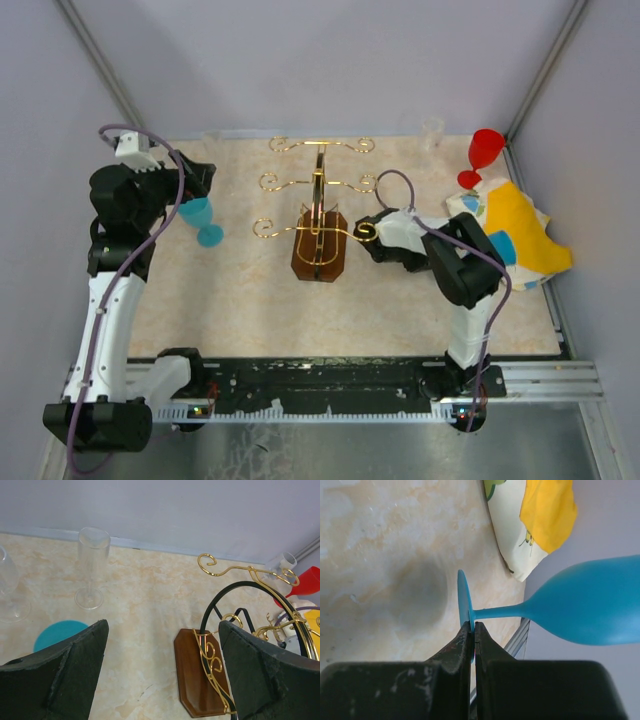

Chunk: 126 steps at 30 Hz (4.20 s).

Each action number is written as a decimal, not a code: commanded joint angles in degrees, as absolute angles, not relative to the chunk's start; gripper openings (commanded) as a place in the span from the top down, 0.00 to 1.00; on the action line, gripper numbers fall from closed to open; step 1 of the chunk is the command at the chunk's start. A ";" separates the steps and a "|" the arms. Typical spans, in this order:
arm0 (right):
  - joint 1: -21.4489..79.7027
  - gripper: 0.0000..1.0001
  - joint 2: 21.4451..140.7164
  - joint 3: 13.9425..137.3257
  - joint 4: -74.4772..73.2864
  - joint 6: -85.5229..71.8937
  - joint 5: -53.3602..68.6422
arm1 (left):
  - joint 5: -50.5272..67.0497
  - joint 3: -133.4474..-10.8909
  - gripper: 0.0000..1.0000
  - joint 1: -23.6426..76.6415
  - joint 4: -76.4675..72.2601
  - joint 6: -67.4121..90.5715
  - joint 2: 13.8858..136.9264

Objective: Take the wine glass off the wine glass rack

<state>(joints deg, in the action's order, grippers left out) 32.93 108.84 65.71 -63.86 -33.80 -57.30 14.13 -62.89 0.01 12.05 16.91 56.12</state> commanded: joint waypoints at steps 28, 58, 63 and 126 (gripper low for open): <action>36.70 0.72 128.02 70.02 -69.99 -49.38 -66.10 | 11.41 -63.68 0.03 2.75 12.84 14.85 56.05; 46.40 0.58 118.05 65.12 -62.08 -41.60 -50.15 | 10.79 -62.71 0.03 2.88 12.57 14.68 55.10; 46.71 0.53 115.05 62.37 -60.47 -41.49 -45.46 | 10.76 -62.43 0.03 2.85 12.48 14.65 54.89; 71.90 0.14 59.82 67.93 -82.31 -69.30 -31.01 | 8.62 -65.91 0.00 2.94 19.95 15.83 55.42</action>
